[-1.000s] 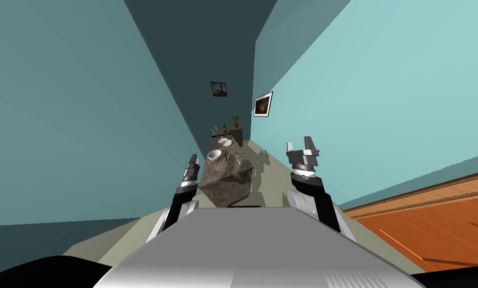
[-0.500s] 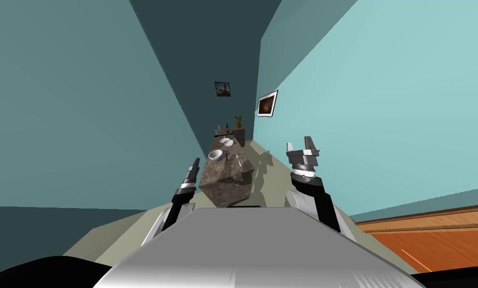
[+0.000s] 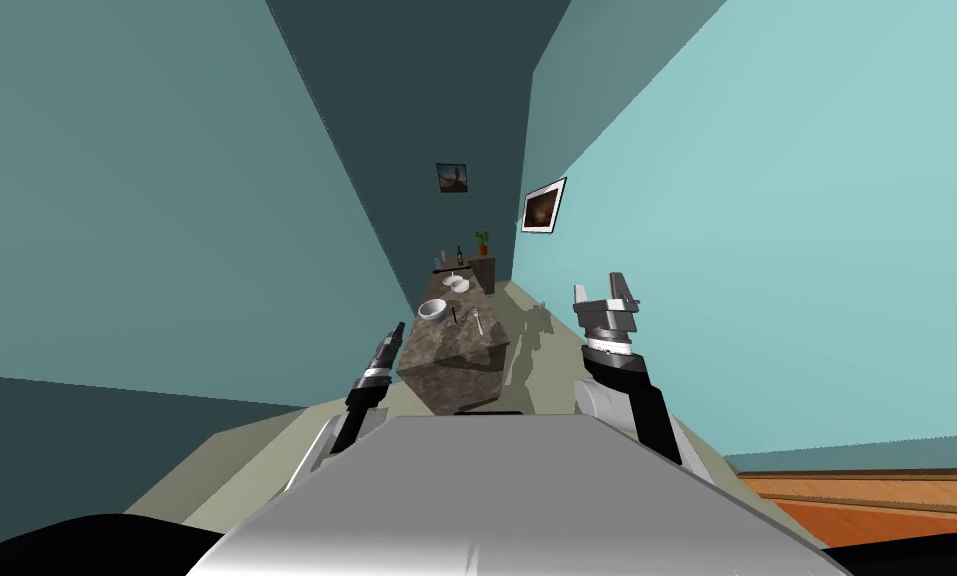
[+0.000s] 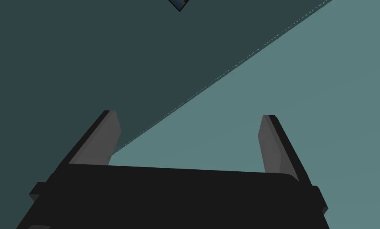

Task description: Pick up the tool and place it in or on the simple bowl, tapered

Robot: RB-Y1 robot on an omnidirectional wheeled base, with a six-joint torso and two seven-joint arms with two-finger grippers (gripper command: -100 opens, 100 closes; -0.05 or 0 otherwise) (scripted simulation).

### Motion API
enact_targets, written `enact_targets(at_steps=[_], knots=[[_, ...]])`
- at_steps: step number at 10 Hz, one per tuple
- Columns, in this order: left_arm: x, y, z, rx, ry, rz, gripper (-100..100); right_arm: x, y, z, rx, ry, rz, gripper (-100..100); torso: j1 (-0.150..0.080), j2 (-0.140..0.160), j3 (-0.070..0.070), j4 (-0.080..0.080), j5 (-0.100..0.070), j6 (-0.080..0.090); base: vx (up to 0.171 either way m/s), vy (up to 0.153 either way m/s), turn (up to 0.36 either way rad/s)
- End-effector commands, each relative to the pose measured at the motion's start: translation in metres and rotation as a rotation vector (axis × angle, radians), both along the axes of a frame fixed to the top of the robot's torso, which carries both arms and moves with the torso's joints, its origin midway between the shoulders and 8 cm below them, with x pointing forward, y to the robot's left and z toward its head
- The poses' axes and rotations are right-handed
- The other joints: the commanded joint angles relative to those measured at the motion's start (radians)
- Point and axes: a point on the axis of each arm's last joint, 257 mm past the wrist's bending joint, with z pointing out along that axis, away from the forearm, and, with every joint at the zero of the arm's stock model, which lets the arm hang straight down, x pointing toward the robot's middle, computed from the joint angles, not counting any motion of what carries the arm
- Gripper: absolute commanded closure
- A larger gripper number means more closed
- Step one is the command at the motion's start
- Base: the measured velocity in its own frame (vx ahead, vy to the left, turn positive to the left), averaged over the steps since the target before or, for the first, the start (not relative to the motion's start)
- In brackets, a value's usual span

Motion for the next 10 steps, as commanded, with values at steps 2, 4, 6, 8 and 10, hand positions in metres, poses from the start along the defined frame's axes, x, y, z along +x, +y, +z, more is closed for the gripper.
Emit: enact_targets(at_steps=[2, 4, 6, 8, 10], knots=[[0.009, 0.012, -0.029, 0.108, 0.074, 0.043, -100, 0.0, 0.0, 0.0, 0.0, 0.0, 0.0, 0, 0.0, 0.0, 0.0, 0.0, 0.0, 0.0, 0.026, -0.053, 0.134], [0.017, 0.018, -0.05, 0.189, 0.125, 0.068, -100, 0.0, 0.0, 0.0, 0.0, 0.0, 0.0, 0, -0.002, 0.0, 0.0, 0.0, 0.0, 0.0, 0.026, -0.08, 0.135], [0.021, 0.021, -0.064, 0.226, 0.159, 0.078, -100, 0.0, 0.0, 0.0, 0.0, 0.0, 0.0, 0, -0.003, 0.0, 0.0, 0.0, -0.001, 0.0, 0.022, -0.068, 0.066], [0.032, 0.022, -0.086, 0.3, 0.209, 0.089, -100, 0.0, 0.0, 0.0, 0.0, 0.0, 0.0, 0, 0.0, 0.001, 0.0, 0.0, 0.0, 0.0, 0.008, -0.043, 0.093], [0.045, 0.018, -0.102, 0.373, 0.245, 0.089, -100, 0.0, 0.0, 0.0, 0.0, 0.0, 0.0, 0, -0.001, 0.001, 0.001, 0.0, 0.0, 0.0, 0.008, -0.064, 0.091]])
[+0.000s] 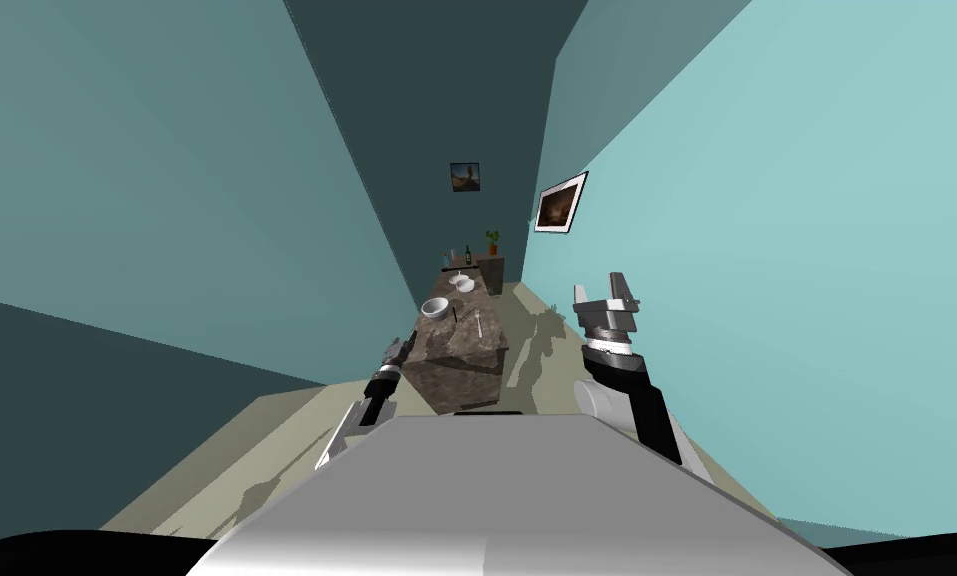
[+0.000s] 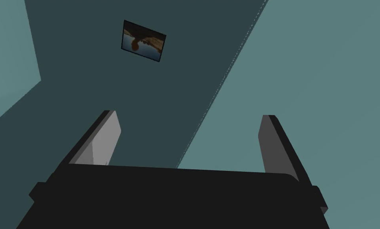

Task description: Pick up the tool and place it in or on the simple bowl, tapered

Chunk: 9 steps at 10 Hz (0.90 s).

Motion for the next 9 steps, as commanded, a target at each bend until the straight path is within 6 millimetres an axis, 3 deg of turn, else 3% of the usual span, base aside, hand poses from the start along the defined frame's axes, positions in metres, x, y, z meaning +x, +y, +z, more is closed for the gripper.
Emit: enact_targets(at_steps=[1, 4, 9], knots=[[0.013, -0.007, -0.012, 0.059, 0.03, -0.005, -100, 0.0, 0.0, 0.0, 0.0, 0.0, 0.0, 0, 0.0, 0.0, 0.0, 0.0, 0.0, 0.0, 0.012, -0.074, 0.08], [0.027, -0.016, -0.033, 0.117, 0.077, -0.017, -100, 0.0, 0.0, 0.0, 0.0, 0.0, 0.0, 0, 0.002, 0.0, 0.0, 0.0, 0.0, 0.0, 0.006, -0.039, 0.044], [0.068, -0.058, -0.059, 0.245, 0.133, -0.081, -100, 0.0, 0.0, 0.0, 0.0, 0.0, 0.0, 0, 0.001, 0.0, 0.0, 0.0, 0.0, 0.0, 0.006, -0.047, 0.04]])
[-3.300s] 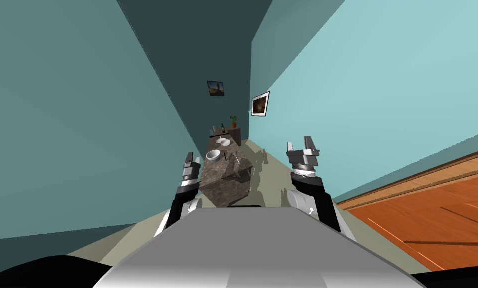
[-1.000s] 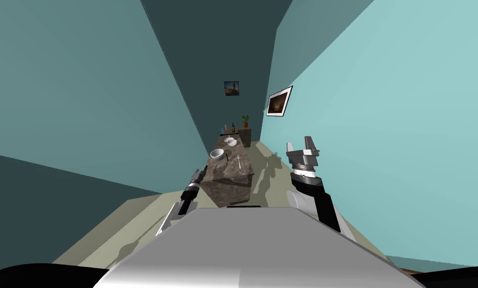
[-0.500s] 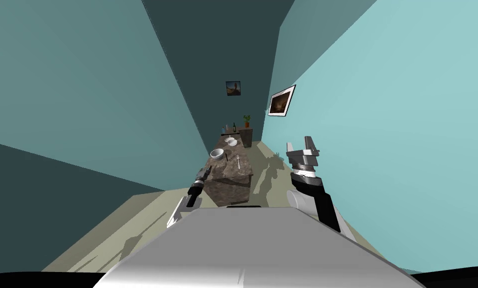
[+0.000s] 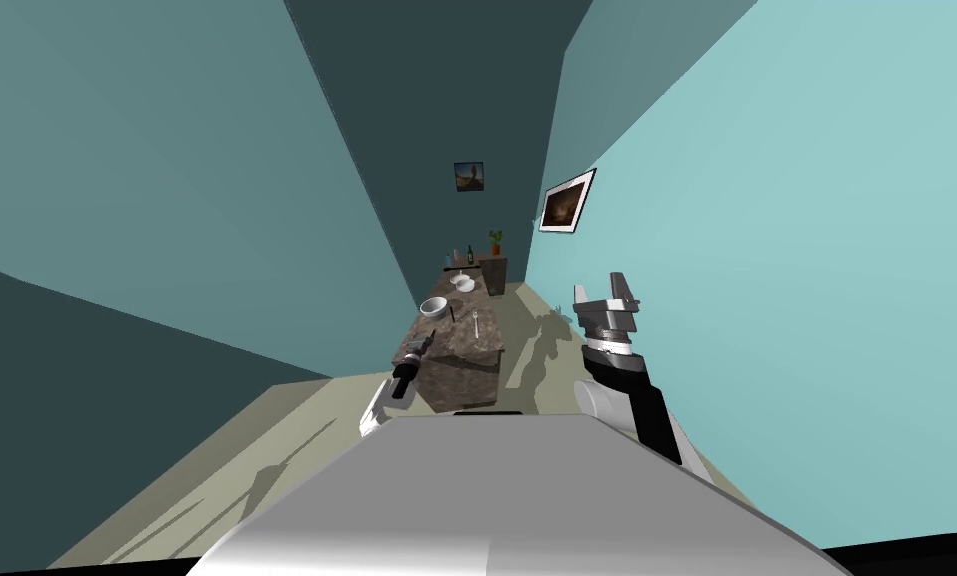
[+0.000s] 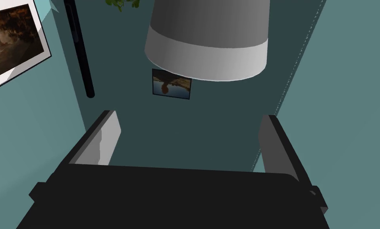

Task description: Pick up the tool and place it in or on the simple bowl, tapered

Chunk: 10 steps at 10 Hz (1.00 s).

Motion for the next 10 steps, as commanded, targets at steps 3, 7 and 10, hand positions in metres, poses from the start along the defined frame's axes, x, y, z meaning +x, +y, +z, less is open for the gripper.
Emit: enact_targets(at_steps=[3, 7, 10], knots=[[0.03, -0.038, -0.005, 0.07, 0.019, -0.058, -100, 0.0, 0.0, 0.0, 0.0, 0.0, 0.0, 0, 0.0, -0.002, -0.001, 0.0, 0.0, 0.0, 0.026, -0.034, 0.012], [0.057, -0.09, -0.003, 0.105, 0.016, -0.125, -100, 0.0, 0.0, 0.0, 0.0, 0.0, 0.0, 0, 0.002, -0.002, -0.001, 0.0, 0.0, 0.0, 0.039, -0.016, -0.007], [0.062, -0.097, -0.004, 0.103, 0.012, -0.132, 0, 0.0, 0.0, 0.0, 0.0, 0.0, 0.0, 0, 0.003, -0.003, -0.002, -0.001, 0.0, -0.001, 0.058, -0.005, -0.014]])
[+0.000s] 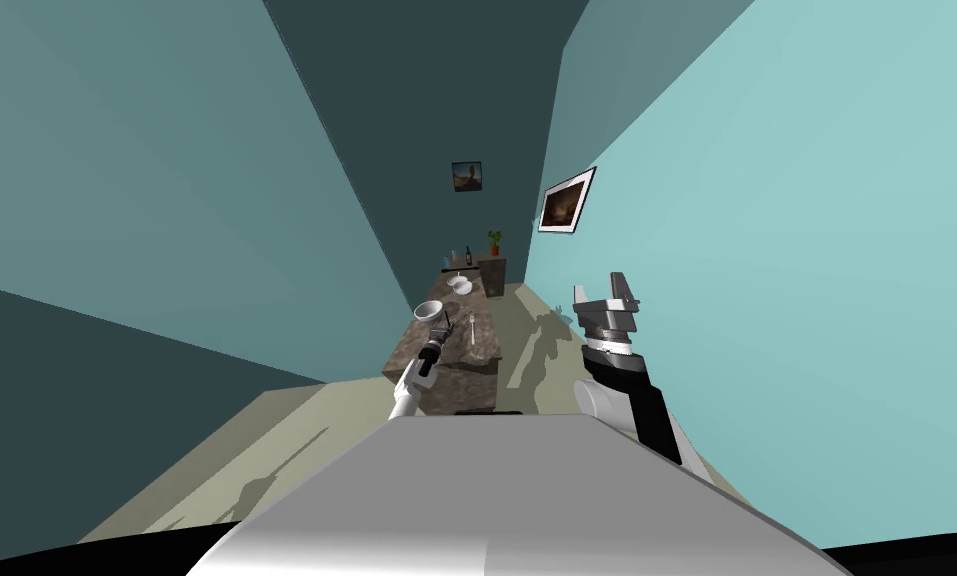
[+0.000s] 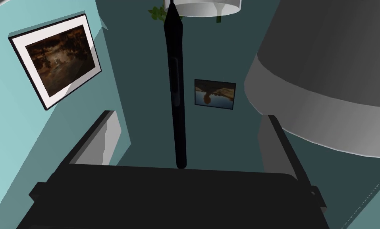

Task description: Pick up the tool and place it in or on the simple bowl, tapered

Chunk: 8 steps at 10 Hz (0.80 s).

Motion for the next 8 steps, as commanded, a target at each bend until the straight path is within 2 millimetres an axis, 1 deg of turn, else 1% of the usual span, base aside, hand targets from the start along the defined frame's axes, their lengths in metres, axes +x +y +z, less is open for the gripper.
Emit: enact_targets(at_steps=[1, 2, 3, 4, 5, 6, 7, 8], knots=[[0.0, 0.025, -0.004, 0.005, 0.007, 0.033, -100, 0.0, 0.0, 0.0, 0.0, 0.0, 0.0, 0, 0.0, 0.0, 0.0, 0.0, 0.0, 0.0, -0.035, -0.018, -0.258], [-0.001, 0.049, -0.009, 0.03, 0.015, 0.06, -100, 0.0, 0.0, 0.0, 0.0, 0.0, 0.0, 0, -0.001, 0.003, 0.002, 0.001, 0.0, 0.001, -0.079, -0.029, -0.36], [-0.001, 0.051, -0.007, 0.002, 0.011, 0.069, -100, 0.0, 0.0, 0.0, 0.0, 0.0, 0.0, 0, -0.001, 0.006, 0.003, 0.001, 0.0, 0.001, -0.074, -0.009, -0.194], [-0.002, 0.076, -0.01, 0.023, 0.017, 0.099, -100, 0.0, 0.0, 0.0, 0.0, 0.0, 0.0, 0, 0.0, 0.007, 0.004, 0.002, 0.0, 0.0, -0.07, -0.018, -0.301], [-0.002, 0.077, -0.009, 0.003, 0.014, 0.106, -100, 0.0, 0.0, 0.0, 0.0, 0.0, 0.0, 0, -0.001, 0.007, 0.004, 0.002, 0.0, 0.001, -0.047, -0.018, -0.124], [-0.002, 0.077, -0.009, 0.003, 0.014, 0.106, -100, 0.0, 0.0, 0.0, 0.0, 0.0, 0.0, 0, -0.001, 0.006, 0.004, 0.001, 0.0, 0.0, -0.013, -0.011, 0.025], [-0.004, 0.103, -0.01, 0.011, 0.017, 0.141, -100, 0.0, 0.0, 0.0, 0.0, 0.0, 0.0, 0, 0.0, 0.004, 0.002, 0.001, 0.0, 0.0, -0.027, -0.027, -0.251], [-0.004, 0.103, -0.01, 0.003, 0.016, 0.144, -100, 0.0, 0.0, 0.0, 0.0, 0.0, 0.0, 0, -0.001, 0.004, 0.002, 0.001, 0.0, 0.001, -0.036, -0.014, -0.155]])
